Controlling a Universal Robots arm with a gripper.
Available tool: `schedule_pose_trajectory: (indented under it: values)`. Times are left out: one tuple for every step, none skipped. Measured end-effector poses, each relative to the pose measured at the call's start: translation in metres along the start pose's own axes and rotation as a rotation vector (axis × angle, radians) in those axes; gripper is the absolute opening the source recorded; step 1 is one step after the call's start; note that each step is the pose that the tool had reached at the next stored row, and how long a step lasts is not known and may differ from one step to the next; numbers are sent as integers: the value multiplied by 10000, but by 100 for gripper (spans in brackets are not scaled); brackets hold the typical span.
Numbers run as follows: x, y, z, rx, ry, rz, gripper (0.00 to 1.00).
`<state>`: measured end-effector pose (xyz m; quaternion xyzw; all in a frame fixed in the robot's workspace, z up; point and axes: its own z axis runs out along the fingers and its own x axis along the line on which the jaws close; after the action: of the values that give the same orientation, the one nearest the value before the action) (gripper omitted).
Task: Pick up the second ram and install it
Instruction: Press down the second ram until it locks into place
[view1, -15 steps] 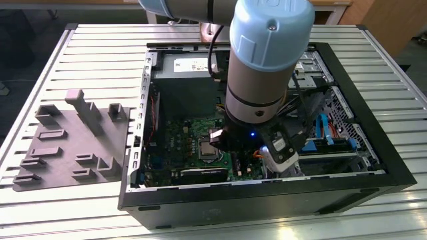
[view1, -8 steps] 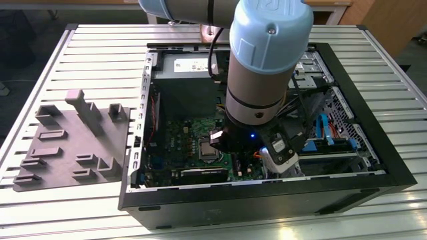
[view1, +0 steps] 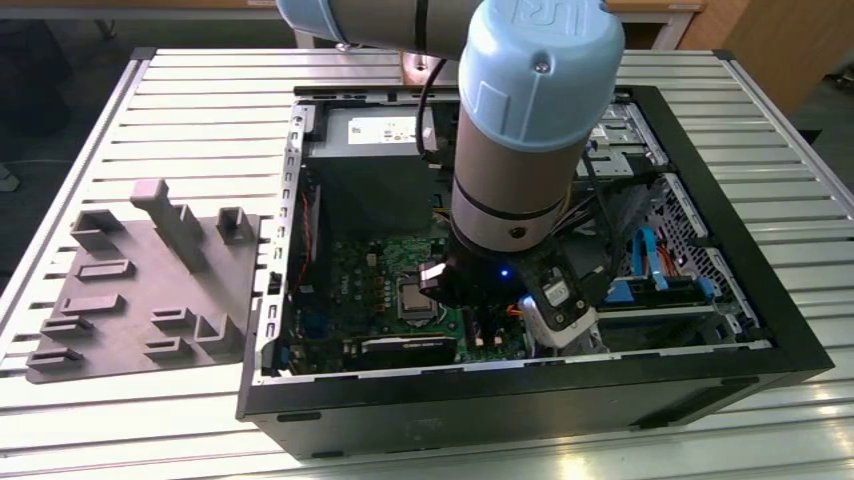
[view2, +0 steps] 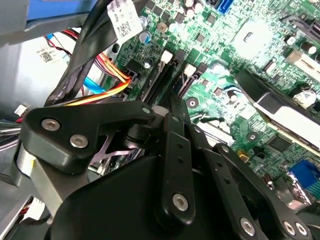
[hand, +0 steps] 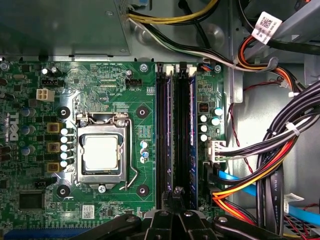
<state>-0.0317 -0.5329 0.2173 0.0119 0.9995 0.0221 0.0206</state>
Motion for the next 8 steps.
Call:
schedule_pose_trajectory:
  values:
    - [0, 0, 1, -1, 0, 0, 11]
    - [0, 1, 2, -3, -1, 0, 11]
    - [0, 1, 4, -5, -2, 0, 11]
    - [0, 1, 4, -6, -2, 0, 11]
    - [0, 1, 4, -7, -2, 0, 11]
    - [0, 1, 4, -7, -2, 0, 11]
    - [0, 1, 4, -7, -2, 0, 11]
    - [0, 1, 1, -8, -2, 0, 11]
